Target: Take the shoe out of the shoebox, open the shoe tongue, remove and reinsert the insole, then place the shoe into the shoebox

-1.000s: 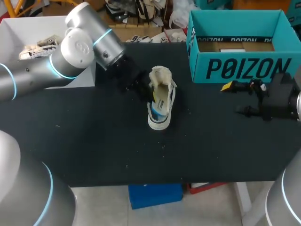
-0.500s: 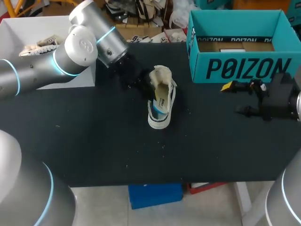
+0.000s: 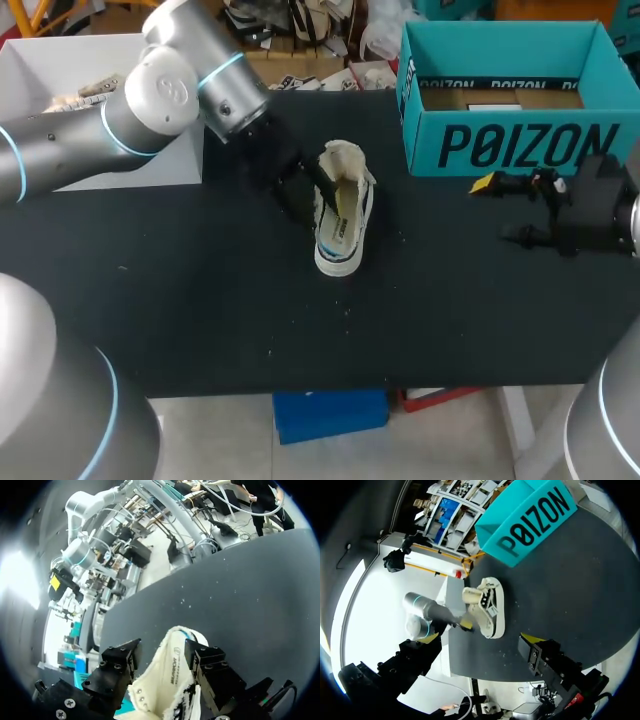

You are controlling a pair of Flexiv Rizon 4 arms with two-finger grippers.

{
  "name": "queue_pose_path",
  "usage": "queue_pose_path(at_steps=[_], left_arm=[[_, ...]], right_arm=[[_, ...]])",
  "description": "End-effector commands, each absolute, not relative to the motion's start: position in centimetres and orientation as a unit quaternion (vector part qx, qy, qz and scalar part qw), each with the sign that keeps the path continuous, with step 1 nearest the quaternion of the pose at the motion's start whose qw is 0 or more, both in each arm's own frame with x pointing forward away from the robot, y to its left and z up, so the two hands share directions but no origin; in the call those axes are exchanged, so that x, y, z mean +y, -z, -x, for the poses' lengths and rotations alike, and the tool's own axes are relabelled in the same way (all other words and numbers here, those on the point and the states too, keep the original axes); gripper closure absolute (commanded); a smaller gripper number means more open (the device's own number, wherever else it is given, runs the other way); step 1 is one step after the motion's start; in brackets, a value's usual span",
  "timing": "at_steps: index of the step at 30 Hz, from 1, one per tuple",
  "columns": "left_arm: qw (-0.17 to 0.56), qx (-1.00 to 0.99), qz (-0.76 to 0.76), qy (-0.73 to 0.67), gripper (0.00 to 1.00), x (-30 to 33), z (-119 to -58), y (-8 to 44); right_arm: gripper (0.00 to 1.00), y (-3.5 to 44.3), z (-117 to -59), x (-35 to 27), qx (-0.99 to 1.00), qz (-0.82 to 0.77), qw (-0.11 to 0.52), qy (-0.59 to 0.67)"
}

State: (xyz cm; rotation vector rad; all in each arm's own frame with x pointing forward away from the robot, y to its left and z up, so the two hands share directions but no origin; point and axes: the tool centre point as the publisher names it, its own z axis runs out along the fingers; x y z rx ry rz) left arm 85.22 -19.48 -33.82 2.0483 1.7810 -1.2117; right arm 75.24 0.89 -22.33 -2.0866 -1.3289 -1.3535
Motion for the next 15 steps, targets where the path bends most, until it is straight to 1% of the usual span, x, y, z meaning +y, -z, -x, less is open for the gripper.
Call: queue_pose_path(at_steps=[1,2,3,9,15], left_arm=[[0.083,0.598,-0.692,0.396,0.75,-19.3,-84.1,33.3],[0.077,0.597,-0.696,0.391,0.89,-19.3,-84.0,33.3],[0.069,0.595,-0.703,0.383,1.0,-19.3,-83.8,33.4],[0.037,0.603,-0.719,0.343,1.0,-18.2,-83.4,34.2],[0.024,0.612,-0.718,0.331,1.0,-17.2,-83.1,35.0]], right_arm=[[0.0,22.3,-75.3,1.0,-0.465,0.731,0.159,0.473],[0.0,22.3,-75.3,1.0,-0.465,0.731,0.159,0.473],[0.0,22.3,-75.3,1.0,-0.465,0.731,0.159,0.473],[0.0,22.3,-75.3,1.0,-0.465,0.731,0.159,0.473],[0.0,22.3,-75.3,1.0,-0.465,0.731,0.159,0.473]])
